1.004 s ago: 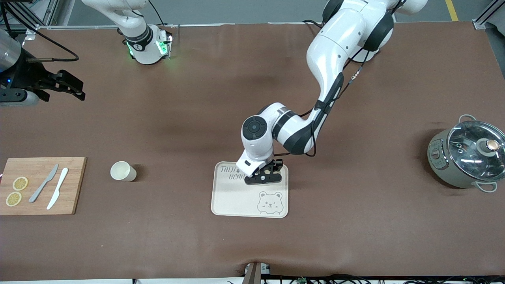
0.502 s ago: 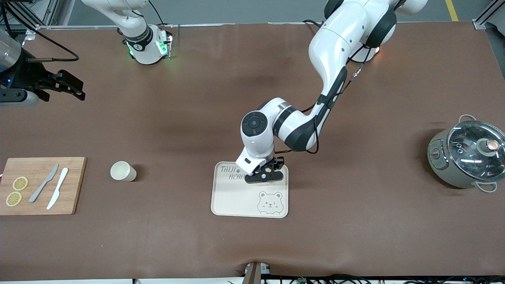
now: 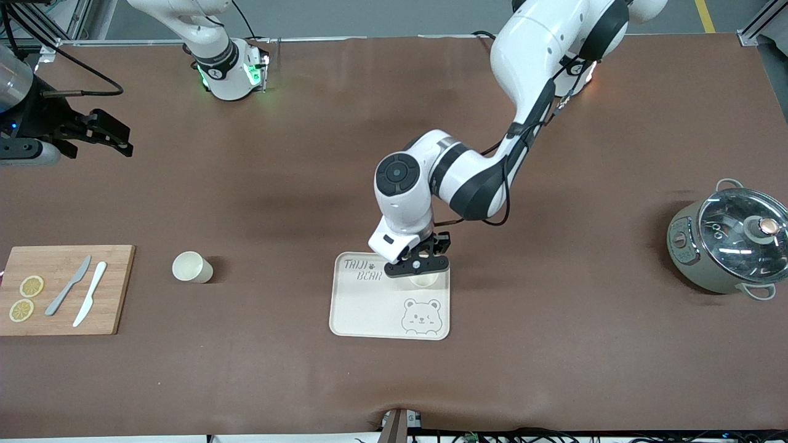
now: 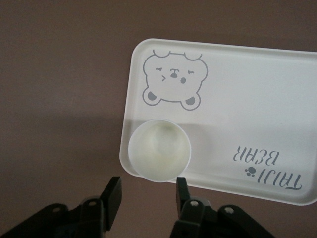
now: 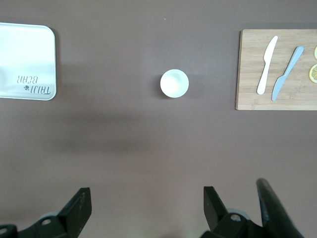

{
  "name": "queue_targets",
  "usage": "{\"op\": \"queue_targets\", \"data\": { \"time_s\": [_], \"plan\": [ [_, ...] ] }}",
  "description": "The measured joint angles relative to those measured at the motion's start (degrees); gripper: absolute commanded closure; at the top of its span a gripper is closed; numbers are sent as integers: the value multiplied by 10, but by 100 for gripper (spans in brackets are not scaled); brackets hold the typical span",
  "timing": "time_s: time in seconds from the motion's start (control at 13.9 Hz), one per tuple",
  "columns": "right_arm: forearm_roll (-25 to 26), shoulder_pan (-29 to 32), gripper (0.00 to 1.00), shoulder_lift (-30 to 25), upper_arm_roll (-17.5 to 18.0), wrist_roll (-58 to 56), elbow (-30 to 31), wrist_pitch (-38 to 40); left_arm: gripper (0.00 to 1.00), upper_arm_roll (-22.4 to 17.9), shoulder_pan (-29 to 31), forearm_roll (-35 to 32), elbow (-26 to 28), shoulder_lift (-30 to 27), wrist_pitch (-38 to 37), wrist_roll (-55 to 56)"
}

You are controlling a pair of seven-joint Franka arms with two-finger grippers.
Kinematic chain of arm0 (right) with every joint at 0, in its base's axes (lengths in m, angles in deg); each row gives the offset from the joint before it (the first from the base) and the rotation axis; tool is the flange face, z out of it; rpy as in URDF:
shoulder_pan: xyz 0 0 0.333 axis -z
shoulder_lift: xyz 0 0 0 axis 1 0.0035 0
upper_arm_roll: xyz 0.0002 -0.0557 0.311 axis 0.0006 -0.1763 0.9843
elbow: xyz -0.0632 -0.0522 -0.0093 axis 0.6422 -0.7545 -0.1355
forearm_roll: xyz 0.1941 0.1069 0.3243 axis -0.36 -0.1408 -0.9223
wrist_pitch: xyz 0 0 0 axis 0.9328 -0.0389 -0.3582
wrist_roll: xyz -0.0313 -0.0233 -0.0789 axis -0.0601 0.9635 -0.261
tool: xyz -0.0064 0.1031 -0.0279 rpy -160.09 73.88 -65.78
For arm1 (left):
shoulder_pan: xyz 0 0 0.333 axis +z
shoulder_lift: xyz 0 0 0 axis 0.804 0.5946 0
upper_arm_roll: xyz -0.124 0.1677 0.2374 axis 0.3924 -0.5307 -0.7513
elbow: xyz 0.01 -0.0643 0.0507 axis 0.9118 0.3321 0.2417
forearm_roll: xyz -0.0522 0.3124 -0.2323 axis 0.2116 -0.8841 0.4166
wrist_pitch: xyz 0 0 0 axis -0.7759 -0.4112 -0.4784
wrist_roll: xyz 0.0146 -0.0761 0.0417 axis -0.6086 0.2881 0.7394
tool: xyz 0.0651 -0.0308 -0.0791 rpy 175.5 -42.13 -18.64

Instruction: Place white IKEA cup upright on tray with both arms

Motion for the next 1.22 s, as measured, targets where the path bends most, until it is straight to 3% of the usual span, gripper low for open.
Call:
{"op": "queue_targets", "data": {
  "time_s": [0.07,0.22,0.29,0.36,0.57,1.22],
  "plan": [
    [0,0,0,0,0,0,0,0,24,0,1,1,-2,-16,-21,-10],
    [0,0,0,0,0,0,0,0,23,-1,8,9,-6,-58,-63,-38],
    [0,0,0,0,0,0,0,0,16,-2,18,18,-7,-84,-81,-55],
    [0,0,0,0,0,0,0,0,0,-3,30,25,-7,-107,-96,-75],
    [0,0,0,0,0,0,0,0,0,-4,69,30,-6,-154,-127,-133],
    [0,0,0,0,0,0,0,-3,0,-6,199,53,-5,-208,-172,-320]
  ]
}}
